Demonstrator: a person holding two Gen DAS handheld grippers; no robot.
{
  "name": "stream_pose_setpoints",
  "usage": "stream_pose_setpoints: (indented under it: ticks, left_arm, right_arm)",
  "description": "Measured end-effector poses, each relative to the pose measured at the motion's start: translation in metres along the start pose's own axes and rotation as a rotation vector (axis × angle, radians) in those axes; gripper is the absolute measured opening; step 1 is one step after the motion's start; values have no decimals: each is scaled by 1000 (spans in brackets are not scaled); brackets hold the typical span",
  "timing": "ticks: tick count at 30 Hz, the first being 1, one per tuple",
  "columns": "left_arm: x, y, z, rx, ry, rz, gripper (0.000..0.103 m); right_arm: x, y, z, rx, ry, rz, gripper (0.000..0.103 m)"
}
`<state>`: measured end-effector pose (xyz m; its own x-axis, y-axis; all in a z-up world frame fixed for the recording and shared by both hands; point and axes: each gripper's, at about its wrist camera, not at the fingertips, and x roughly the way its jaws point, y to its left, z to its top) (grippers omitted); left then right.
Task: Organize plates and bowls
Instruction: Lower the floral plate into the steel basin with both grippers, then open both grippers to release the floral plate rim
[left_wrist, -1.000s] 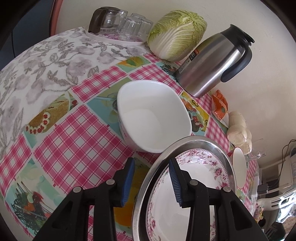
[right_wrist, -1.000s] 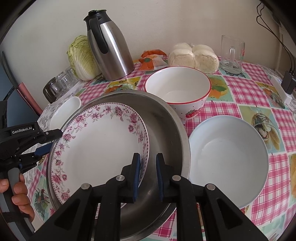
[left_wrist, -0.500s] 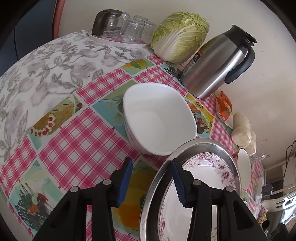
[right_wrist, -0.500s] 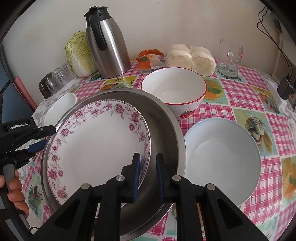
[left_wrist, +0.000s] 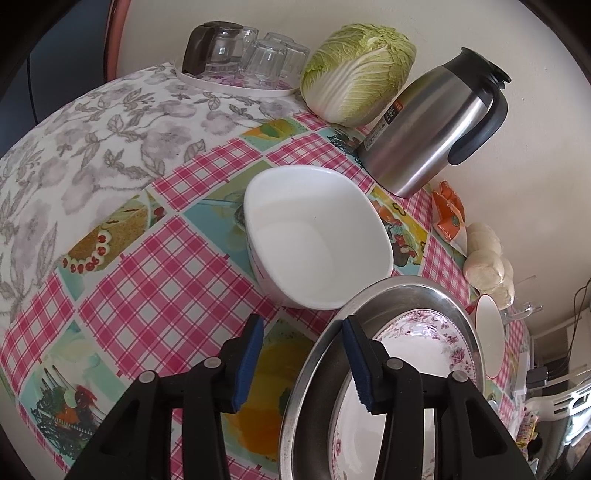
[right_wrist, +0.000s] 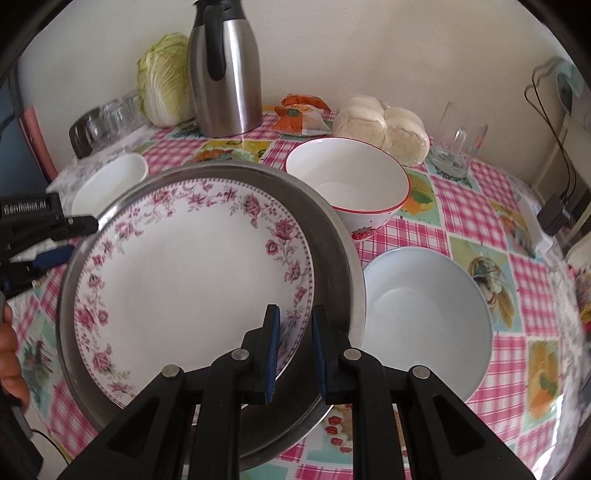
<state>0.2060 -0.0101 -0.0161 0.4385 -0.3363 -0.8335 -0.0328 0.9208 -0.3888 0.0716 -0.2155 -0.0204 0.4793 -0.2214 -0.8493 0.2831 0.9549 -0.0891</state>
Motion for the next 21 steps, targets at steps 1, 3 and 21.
stream_pose_setpoints:
  ticks: [1, 3, 21]
  left_arm:
    - [0, 0, 0, 0, 0, 1, 49]
    - [0, 0, 0, 0, 0, 1, 49]
    - [-13, -7, 3, 61, 3, 21, 48]
  right_arm:
    - [0, 1, 0, -12, 2, -3, 17]
    - [-1, 1, -1, -26, 7, -1, 18]
    - [-35, -15, 6, 38, -31, 90, 22]
